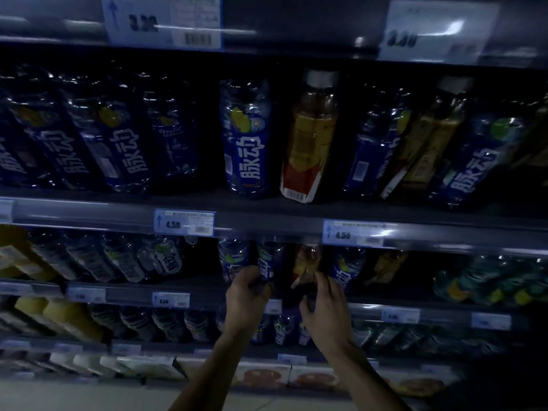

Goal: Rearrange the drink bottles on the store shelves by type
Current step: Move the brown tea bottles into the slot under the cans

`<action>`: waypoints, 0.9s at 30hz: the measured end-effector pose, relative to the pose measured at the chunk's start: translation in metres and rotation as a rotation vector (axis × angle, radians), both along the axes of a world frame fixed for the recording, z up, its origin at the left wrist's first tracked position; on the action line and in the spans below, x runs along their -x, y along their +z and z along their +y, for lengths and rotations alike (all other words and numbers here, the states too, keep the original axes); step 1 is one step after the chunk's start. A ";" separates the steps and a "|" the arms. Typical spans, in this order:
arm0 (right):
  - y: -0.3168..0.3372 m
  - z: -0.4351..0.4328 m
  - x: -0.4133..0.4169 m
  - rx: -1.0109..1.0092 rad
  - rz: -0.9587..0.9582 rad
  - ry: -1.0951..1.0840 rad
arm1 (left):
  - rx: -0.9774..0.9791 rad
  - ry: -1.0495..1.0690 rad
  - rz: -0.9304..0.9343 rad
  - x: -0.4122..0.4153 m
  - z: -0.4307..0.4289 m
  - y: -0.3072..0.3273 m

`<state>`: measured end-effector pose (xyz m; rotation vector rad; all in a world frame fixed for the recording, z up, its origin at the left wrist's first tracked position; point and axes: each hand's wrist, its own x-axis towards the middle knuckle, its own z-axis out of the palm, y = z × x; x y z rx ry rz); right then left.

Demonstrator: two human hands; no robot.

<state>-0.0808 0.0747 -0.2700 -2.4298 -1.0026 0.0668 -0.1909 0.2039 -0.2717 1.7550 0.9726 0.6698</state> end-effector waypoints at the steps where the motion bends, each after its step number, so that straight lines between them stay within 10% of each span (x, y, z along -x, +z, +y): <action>1: 0.000 -0.005 -0.005 0.001 -0.001 -0.010 | -0.001 -0.013 0.001 -0.007 -0.005 -0.001; 27: -0.036 -0.075 -0.111 -0.307 0.148 -0.298 | -0.015 0.212 0.040 -0.101 -0.065 -0.031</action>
